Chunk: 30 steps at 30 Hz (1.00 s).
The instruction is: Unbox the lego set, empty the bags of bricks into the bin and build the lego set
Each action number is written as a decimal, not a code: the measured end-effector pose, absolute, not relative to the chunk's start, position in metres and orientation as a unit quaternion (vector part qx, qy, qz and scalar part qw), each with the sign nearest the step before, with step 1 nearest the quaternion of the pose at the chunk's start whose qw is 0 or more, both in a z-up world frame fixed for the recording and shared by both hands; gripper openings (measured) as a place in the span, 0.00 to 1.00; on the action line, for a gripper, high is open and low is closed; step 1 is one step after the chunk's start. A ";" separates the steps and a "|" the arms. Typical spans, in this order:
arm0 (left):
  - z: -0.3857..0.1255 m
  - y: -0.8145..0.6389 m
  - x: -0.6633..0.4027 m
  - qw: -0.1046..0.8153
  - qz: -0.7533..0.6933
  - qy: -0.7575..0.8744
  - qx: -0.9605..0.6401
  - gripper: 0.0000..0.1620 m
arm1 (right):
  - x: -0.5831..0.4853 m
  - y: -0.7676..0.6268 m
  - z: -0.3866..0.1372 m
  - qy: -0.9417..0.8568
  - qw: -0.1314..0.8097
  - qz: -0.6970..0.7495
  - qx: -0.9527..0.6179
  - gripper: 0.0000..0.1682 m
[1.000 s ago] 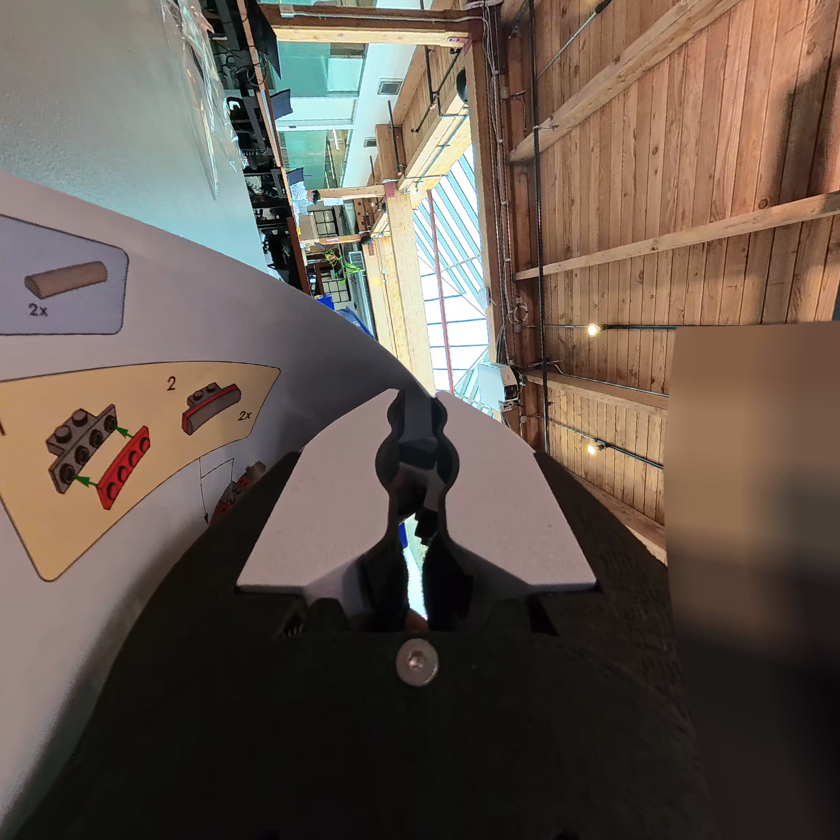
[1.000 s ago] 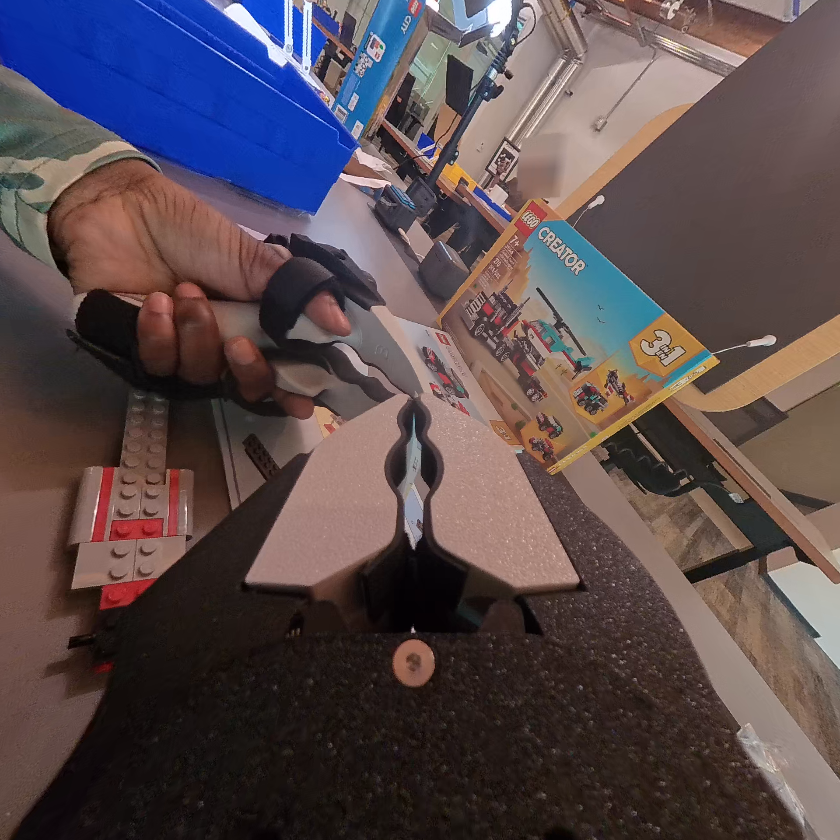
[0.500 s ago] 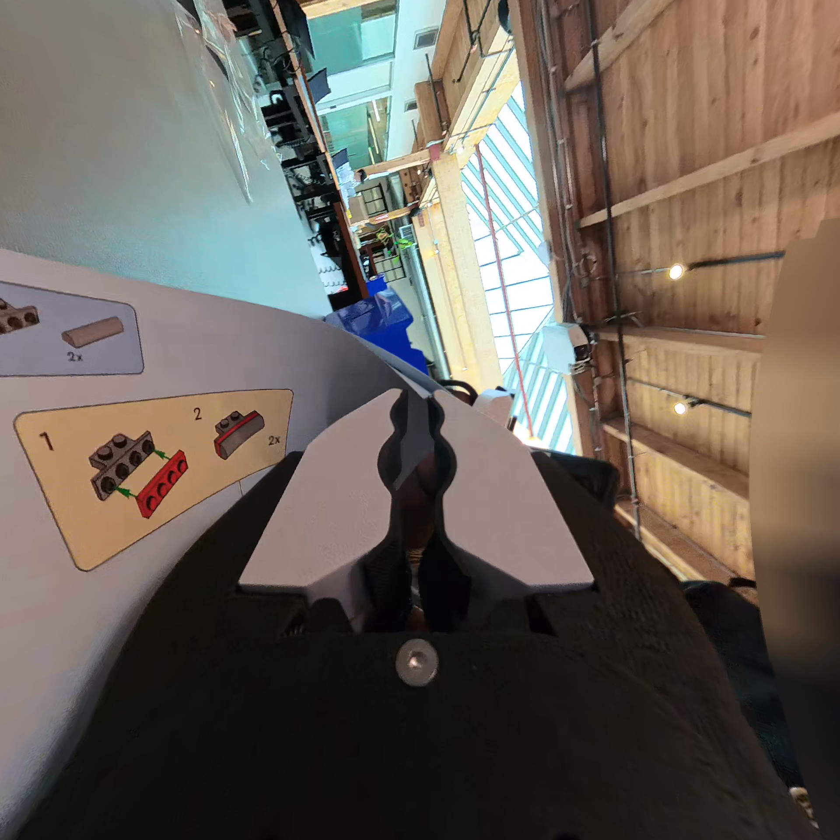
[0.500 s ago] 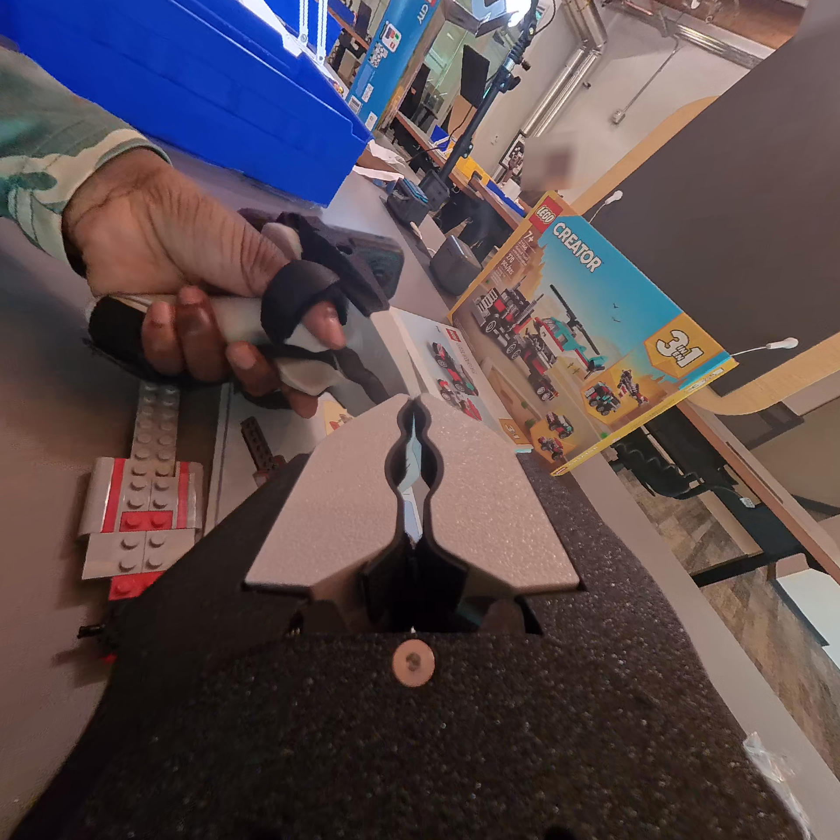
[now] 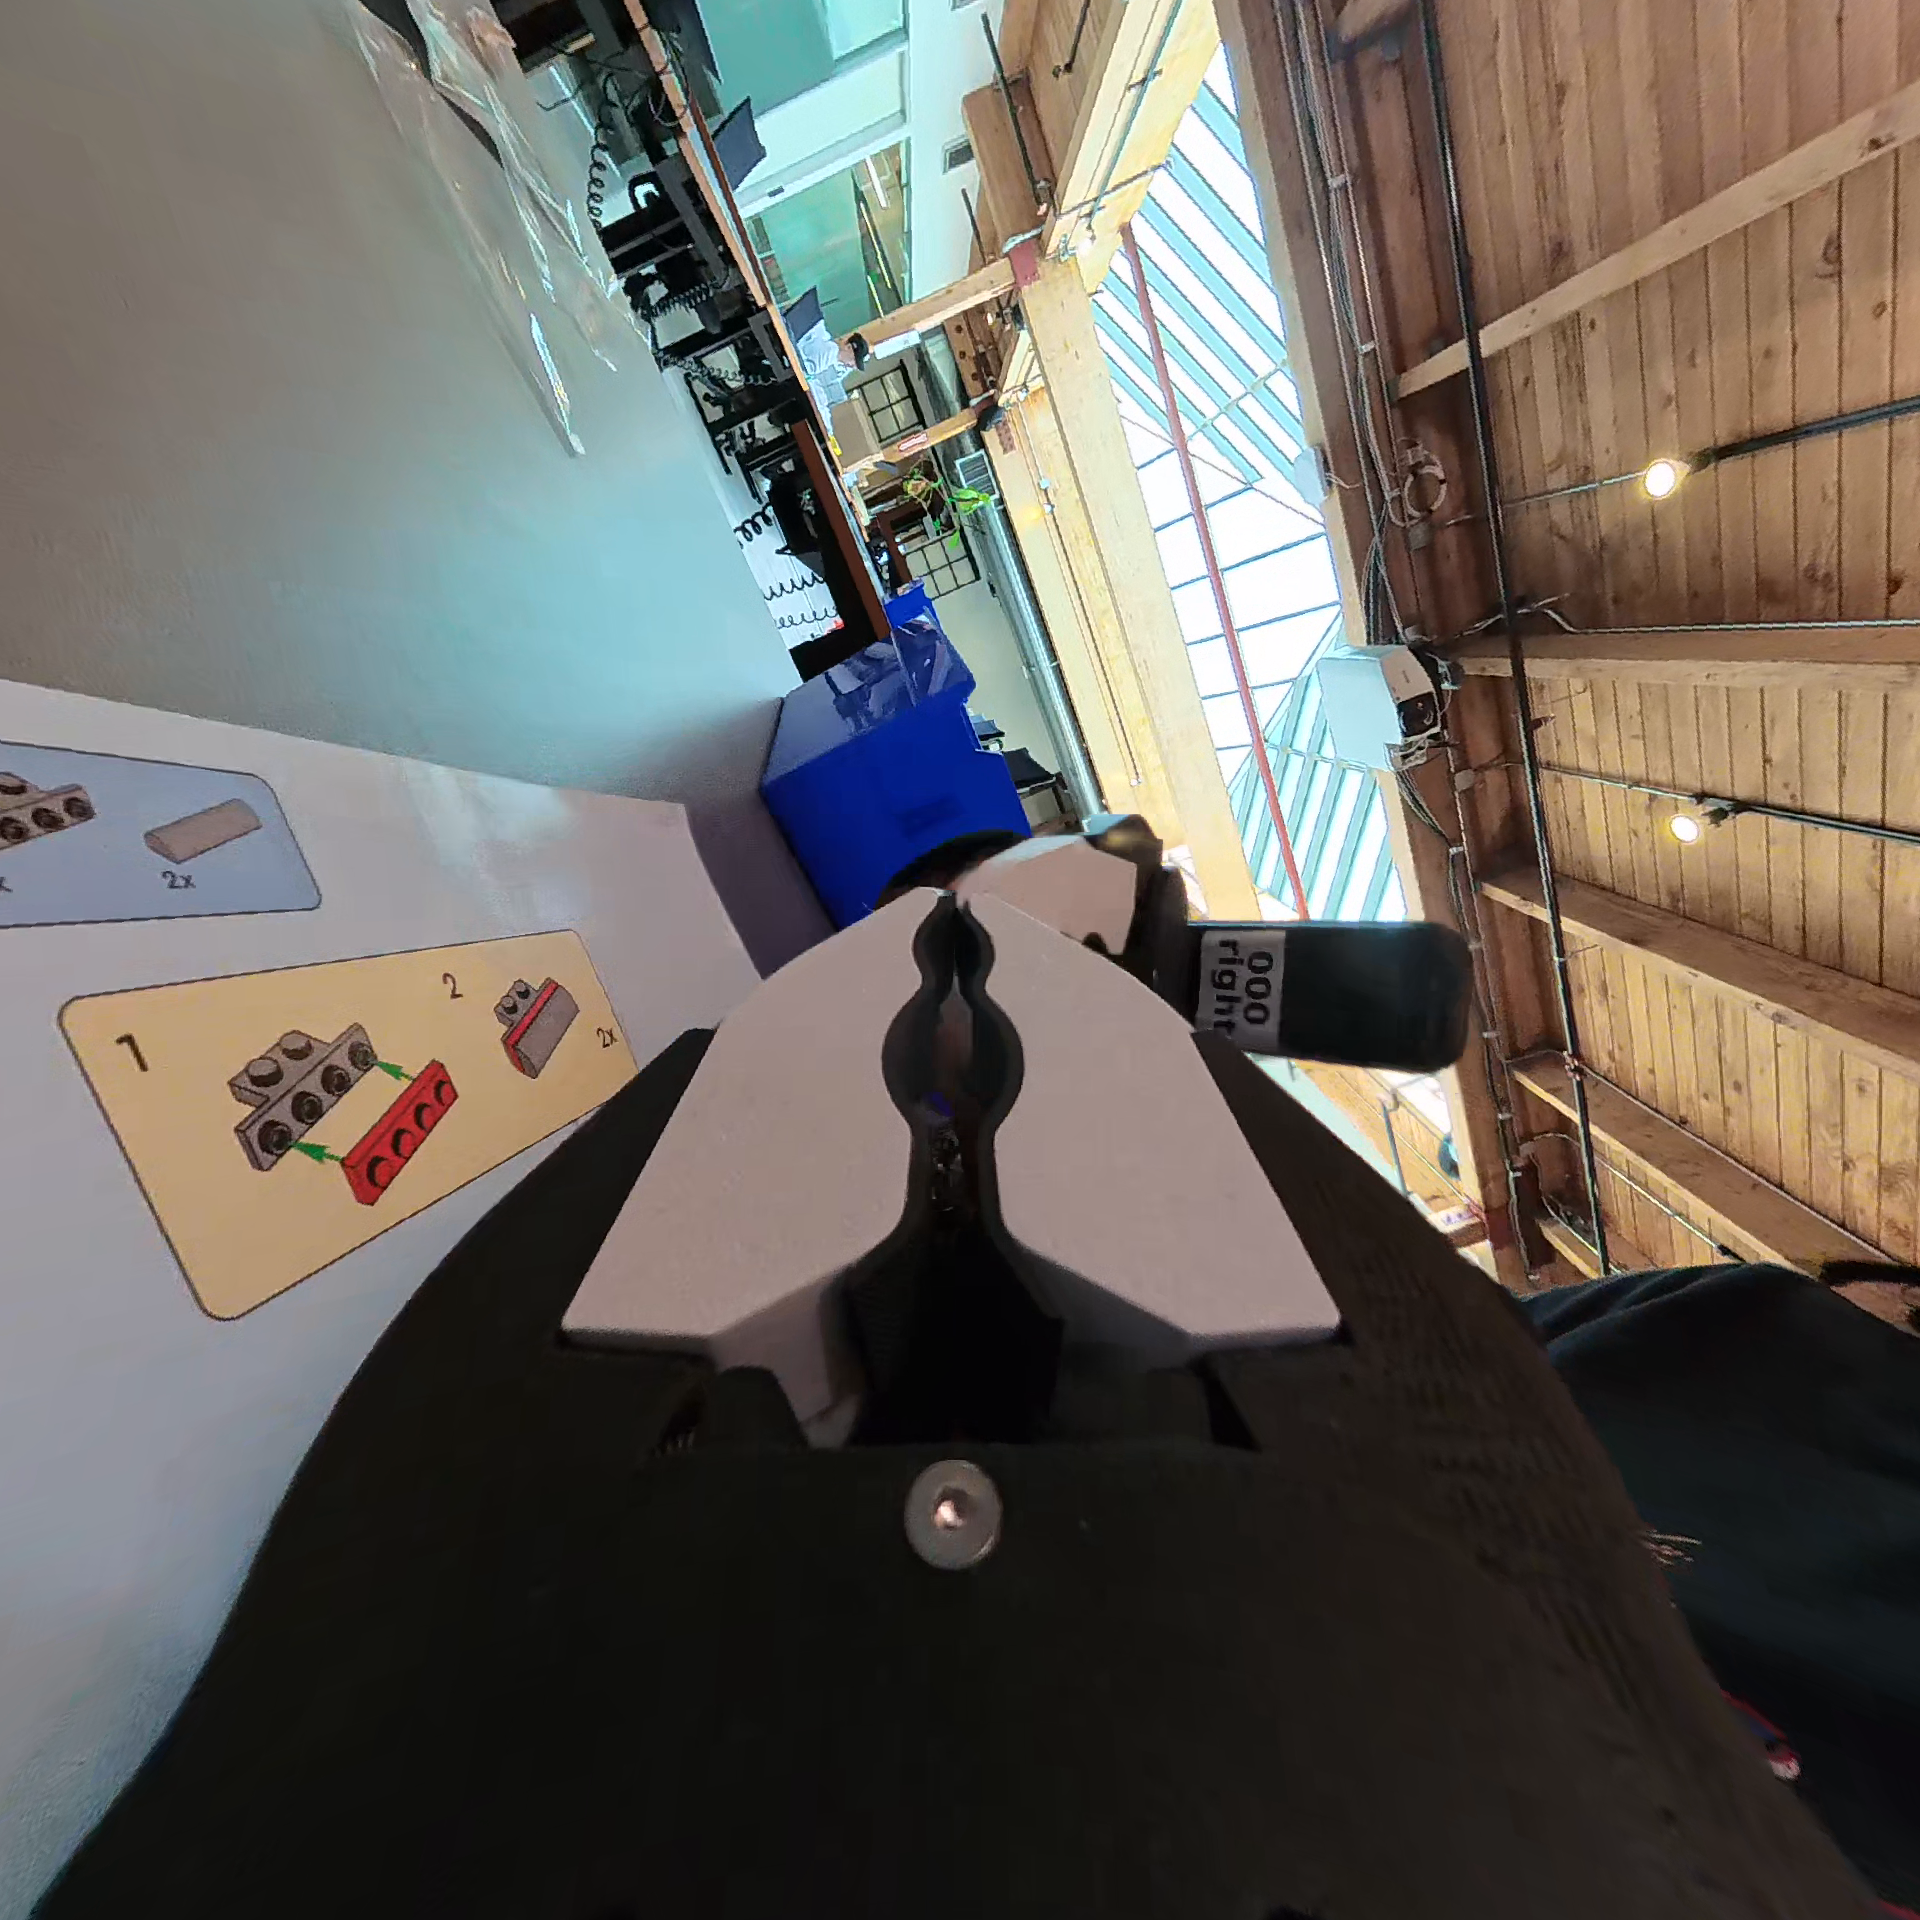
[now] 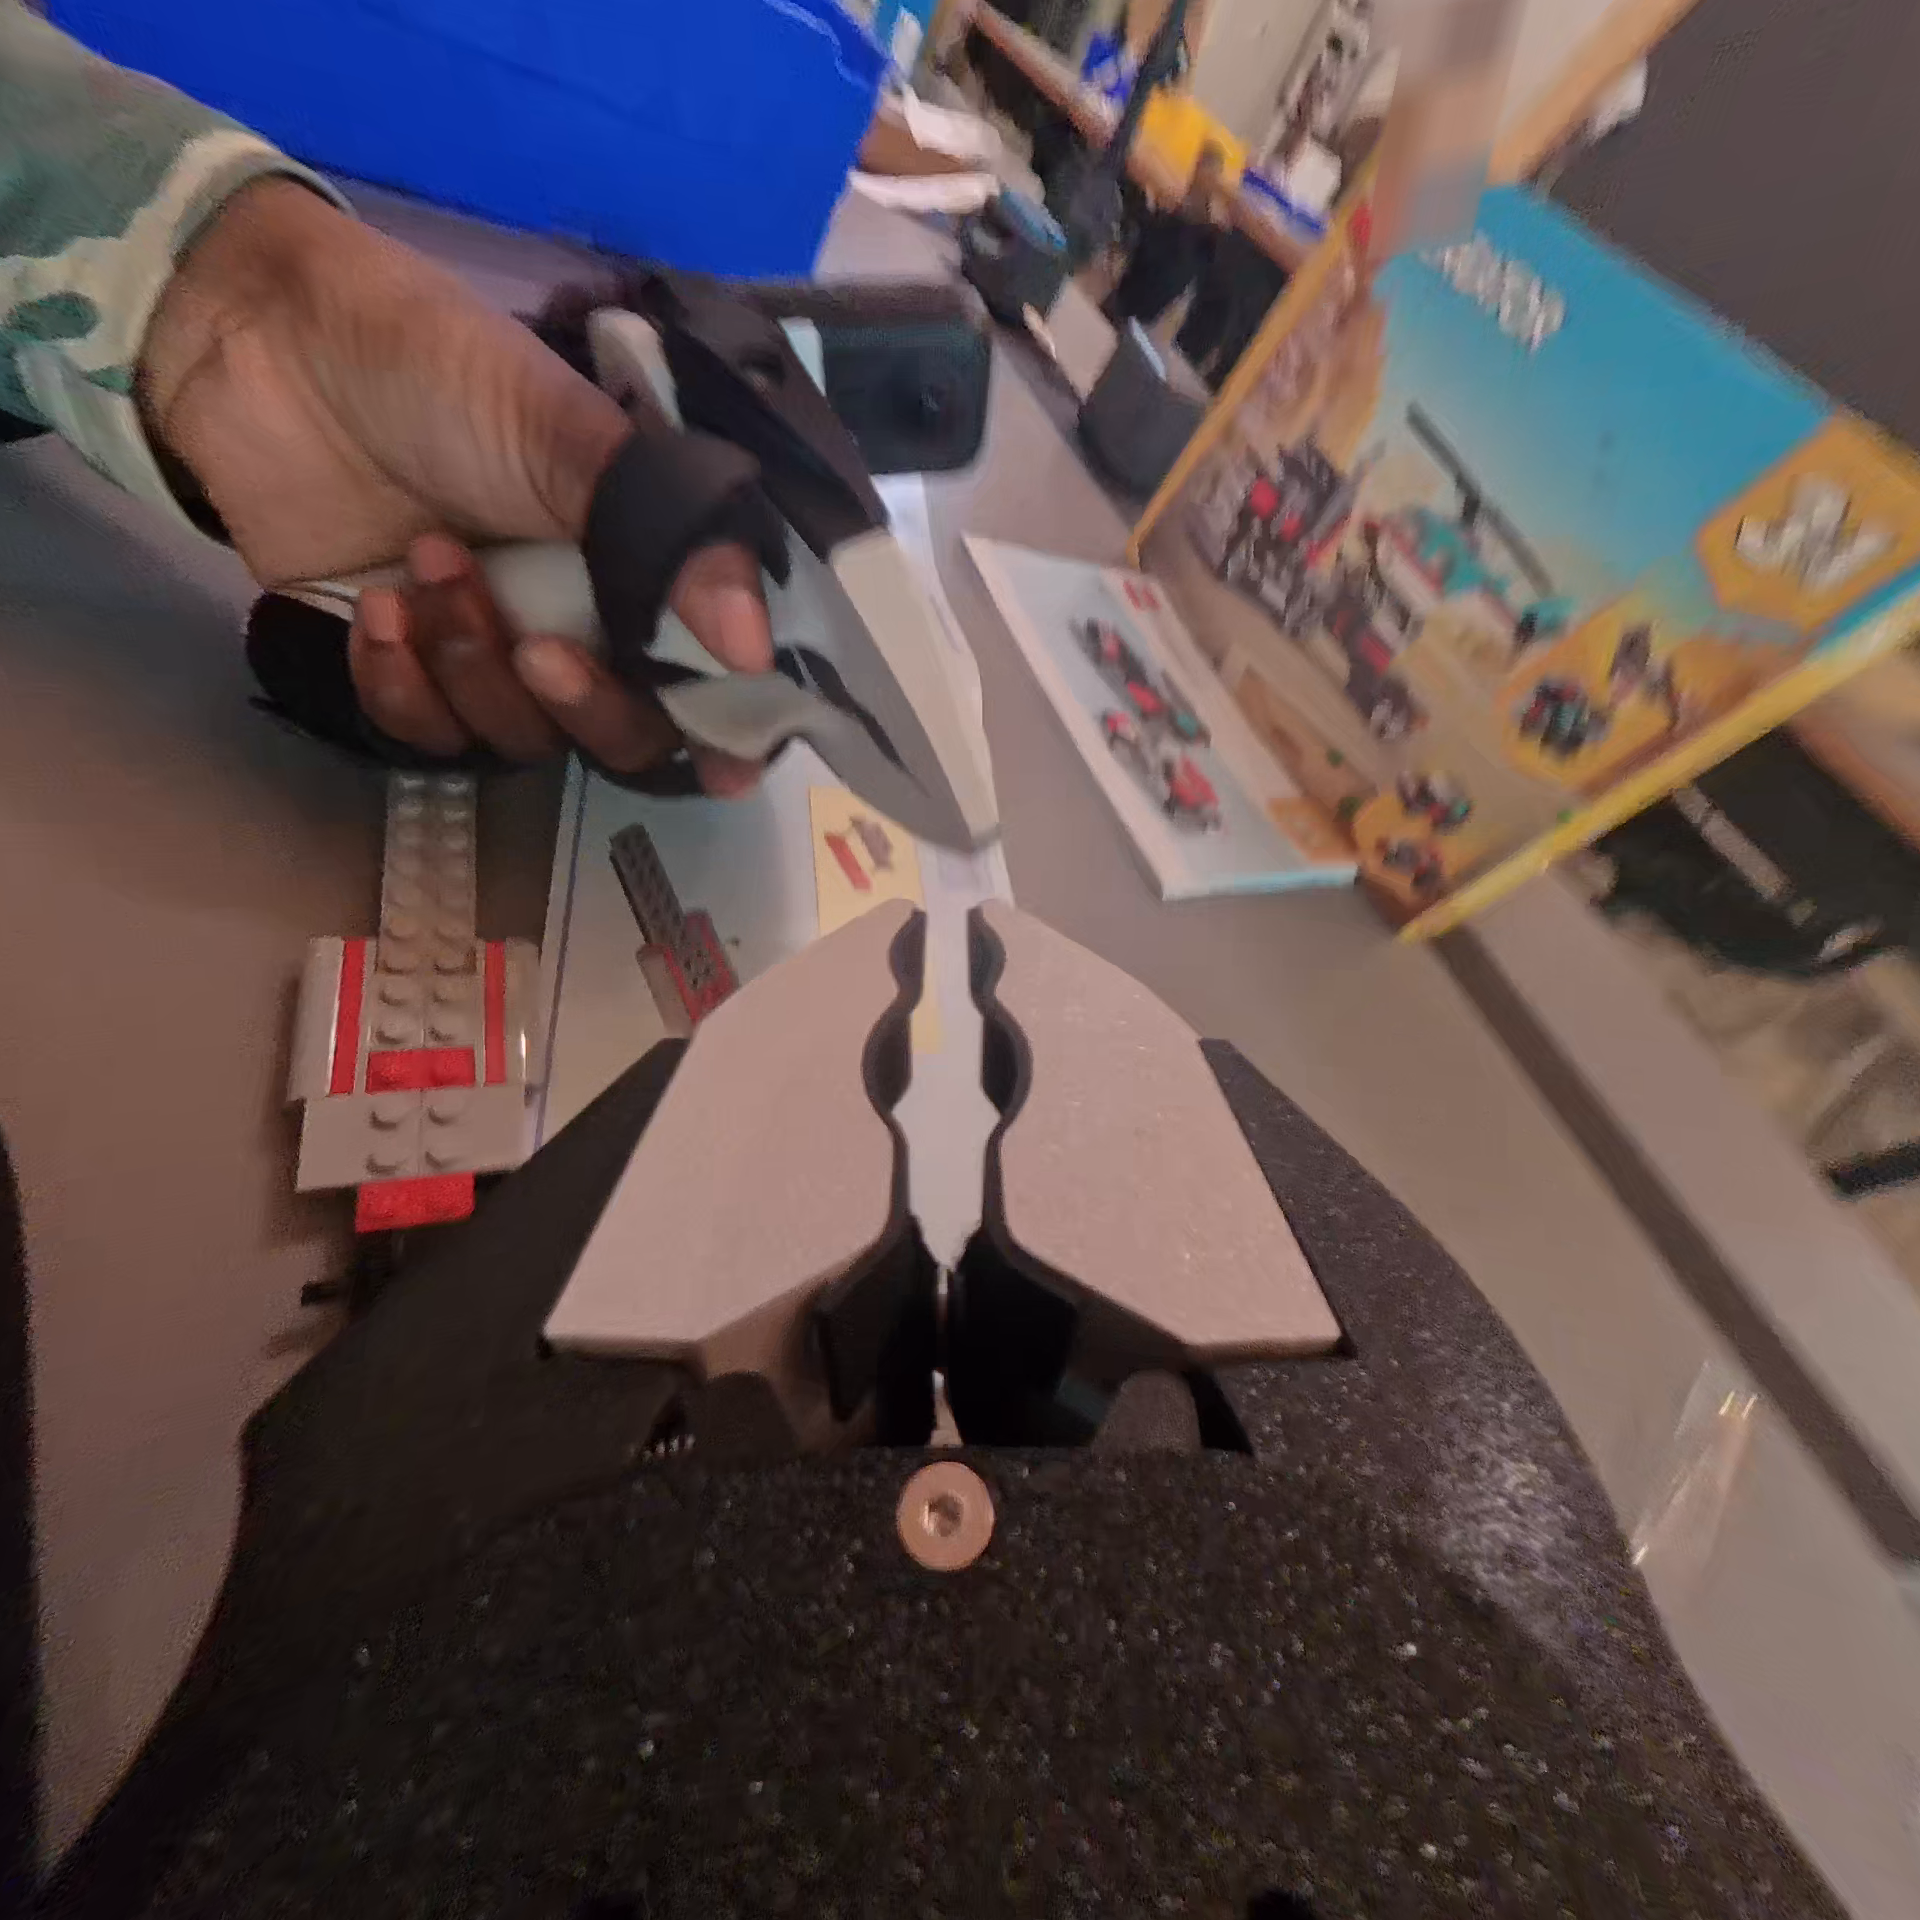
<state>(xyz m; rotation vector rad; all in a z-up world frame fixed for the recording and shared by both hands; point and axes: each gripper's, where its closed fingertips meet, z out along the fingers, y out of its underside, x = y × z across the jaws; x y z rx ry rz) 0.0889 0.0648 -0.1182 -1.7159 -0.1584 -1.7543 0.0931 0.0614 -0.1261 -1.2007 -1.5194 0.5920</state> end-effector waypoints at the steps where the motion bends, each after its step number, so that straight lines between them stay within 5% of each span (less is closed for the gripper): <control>1: -0.118 0.066 0.088 0.338 -0.669 -0.061 -0.659 0.00 | 0.101 0.067 -0.131 -0.619 0.513 0.253 -0.538 0.10; 4: -0.117 0.067 0.086 0.344 -0.666 -0.060 -0.659 0.00 | 0.132 0.079 -0.144 -0.524 0.441 0.299 -0.664 0.30; 10: -0.106 0.062 0.076 0.381 -0.588 0.061 -0.711 0.00 | 0.155 0.065 -0.171 -0.412 0.328 0.324 -0.786 0.37; 16: -0.112 0.043 0.087 0.378 -0.506 0.205 -0.748 0.03 | 0.164 0.004 -0.153 -0.470 0.233 0.422 -0.739 0.23; 24: -0.129 0.018 0.119 0.334 -0.477 0.309 -0.752 0.04 | 0.172 0.017 -0.168 -0.666 0.411 0.169 -0.599 0.15; 30: -0.138 0.007 0.126 0.315 -0.445 0.368 -0.753 0.05 | 0.162 0.013 -0.169 -0.739 0.426 0.136 -0.504 0.11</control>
